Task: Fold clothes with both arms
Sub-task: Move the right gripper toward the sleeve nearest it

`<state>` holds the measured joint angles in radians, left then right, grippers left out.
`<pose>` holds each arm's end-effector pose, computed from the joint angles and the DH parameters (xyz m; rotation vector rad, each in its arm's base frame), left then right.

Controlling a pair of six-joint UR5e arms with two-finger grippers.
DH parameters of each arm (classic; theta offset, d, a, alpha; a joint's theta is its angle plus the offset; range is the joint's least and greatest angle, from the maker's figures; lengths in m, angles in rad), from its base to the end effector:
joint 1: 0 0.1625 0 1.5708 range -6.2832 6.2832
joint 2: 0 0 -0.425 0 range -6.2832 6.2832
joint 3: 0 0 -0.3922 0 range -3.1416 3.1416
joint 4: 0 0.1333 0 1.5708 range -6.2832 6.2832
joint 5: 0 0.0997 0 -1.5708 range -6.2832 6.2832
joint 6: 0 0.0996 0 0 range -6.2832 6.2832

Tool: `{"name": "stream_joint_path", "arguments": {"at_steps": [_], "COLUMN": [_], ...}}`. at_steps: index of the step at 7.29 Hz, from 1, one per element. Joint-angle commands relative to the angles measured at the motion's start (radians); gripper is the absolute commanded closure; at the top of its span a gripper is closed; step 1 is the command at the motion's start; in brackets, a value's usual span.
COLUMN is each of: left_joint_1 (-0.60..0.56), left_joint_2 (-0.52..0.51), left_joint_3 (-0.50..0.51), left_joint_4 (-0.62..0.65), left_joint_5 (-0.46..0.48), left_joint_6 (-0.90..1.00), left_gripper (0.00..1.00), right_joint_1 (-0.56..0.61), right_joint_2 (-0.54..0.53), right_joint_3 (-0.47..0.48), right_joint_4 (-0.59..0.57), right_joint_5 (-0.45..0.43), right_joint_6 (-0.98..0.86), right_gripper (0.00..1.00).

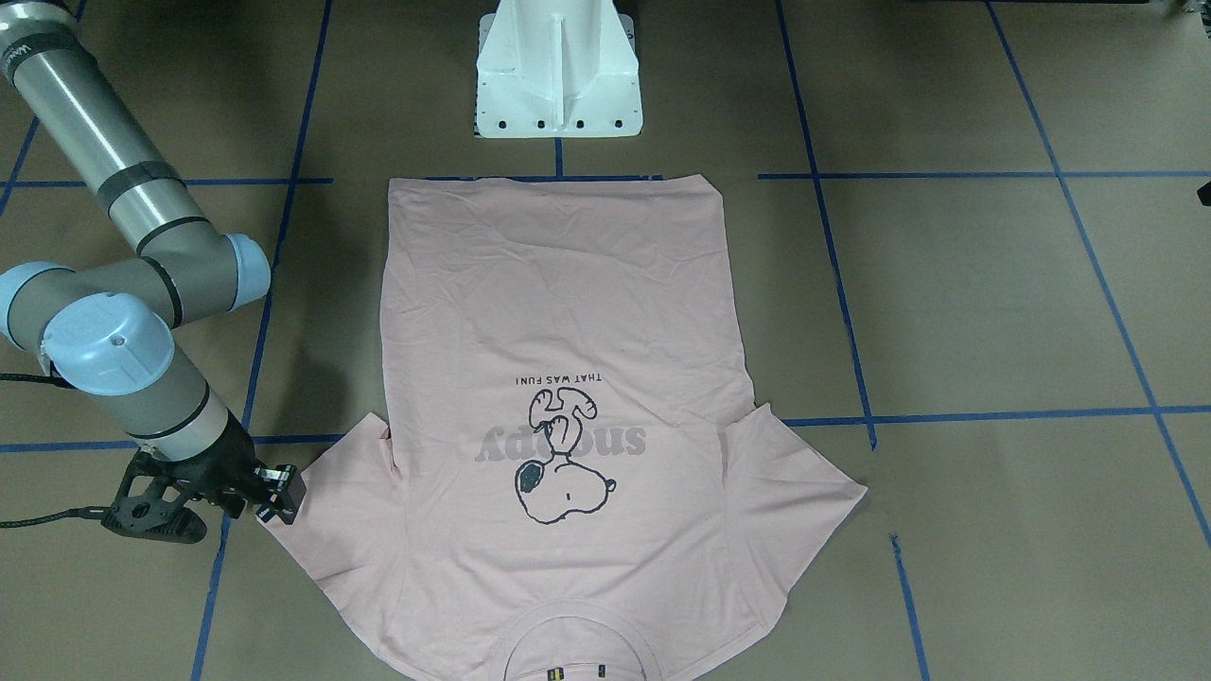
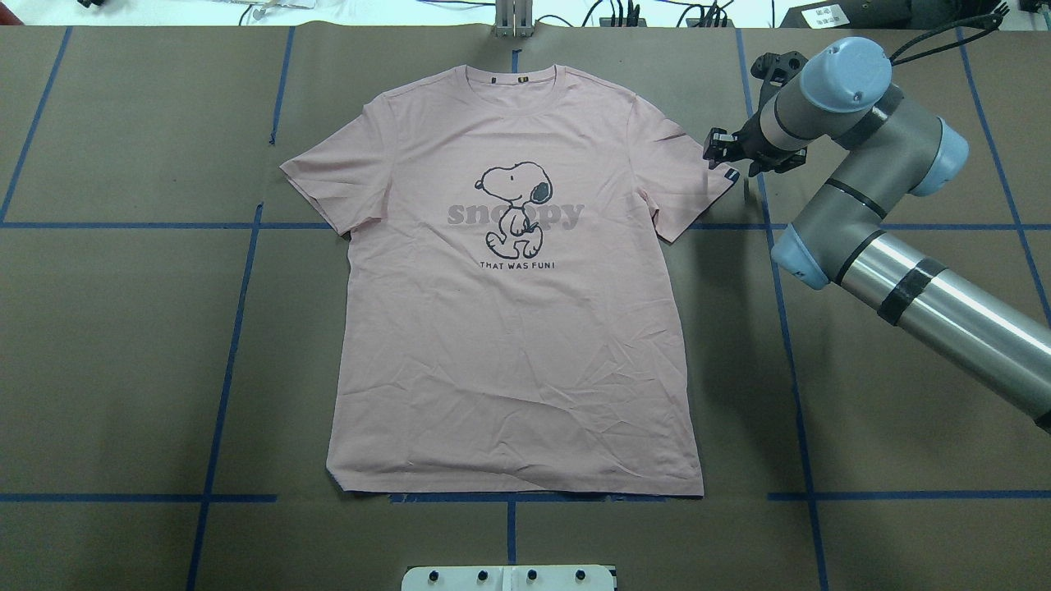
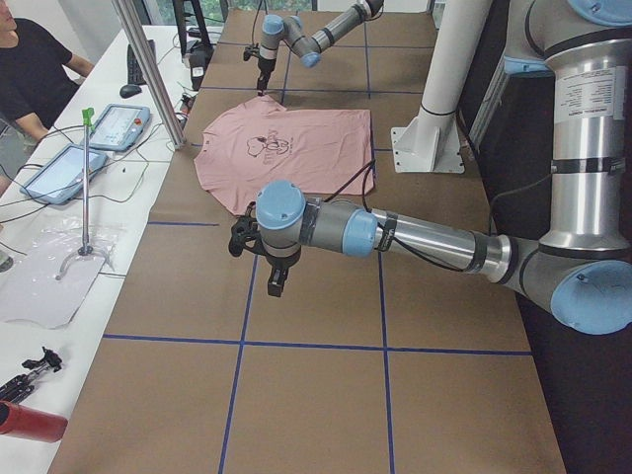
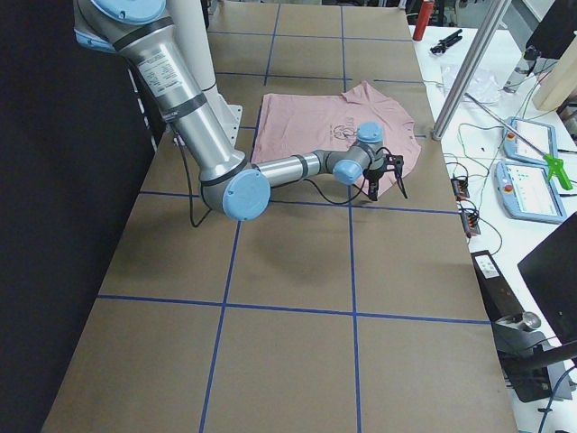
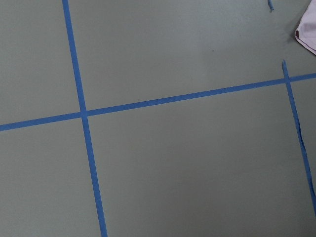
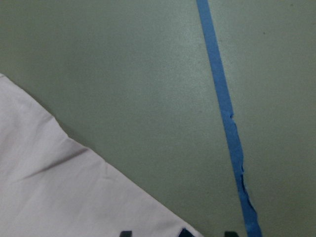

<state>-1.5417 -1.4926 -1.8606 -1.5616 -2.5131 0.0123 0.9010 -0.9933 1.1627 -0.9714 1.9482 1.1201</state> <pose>-0.0393 -0.4610 0.5411 0.1794 0.9409 0.1335 -0.3928 -0.6516 0.4497 0.1959 -0.8189 0.2785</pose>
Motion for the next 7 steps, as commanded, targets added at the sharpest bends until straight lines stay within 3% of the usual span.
{"name": "stream_joint_path", "arguments": {"at_steps": [1,2,7], "left_joint_1": [0.0,0.0,-0.002], "left_joint_2": [0.0,0.002,0.002], "left_joint_3": [0.0,0.0,-0.002], "left_joint_4": [0.0,0.0,0.0], "left_joint_5": [0.0,0.0,0.0], "left_joint_6": [0.0,0.002,-0.002], "left_gripper": [0.0,0.0,0.0], "right_joint_1": [-0.002,-0.002,-0.004], "right_joint_2": [0.001,0.001,0.001], "right_joint_3": [-0.003,-0.008,-0.017], "right_joint_4": [0.0,0.0,-0.001], "right_joint_5": [-0.009,-0.02,-0.028], "right_joint_6": [0.0,0.001,0.001], "right_gripper": [0.48,0.56,0.61]}}
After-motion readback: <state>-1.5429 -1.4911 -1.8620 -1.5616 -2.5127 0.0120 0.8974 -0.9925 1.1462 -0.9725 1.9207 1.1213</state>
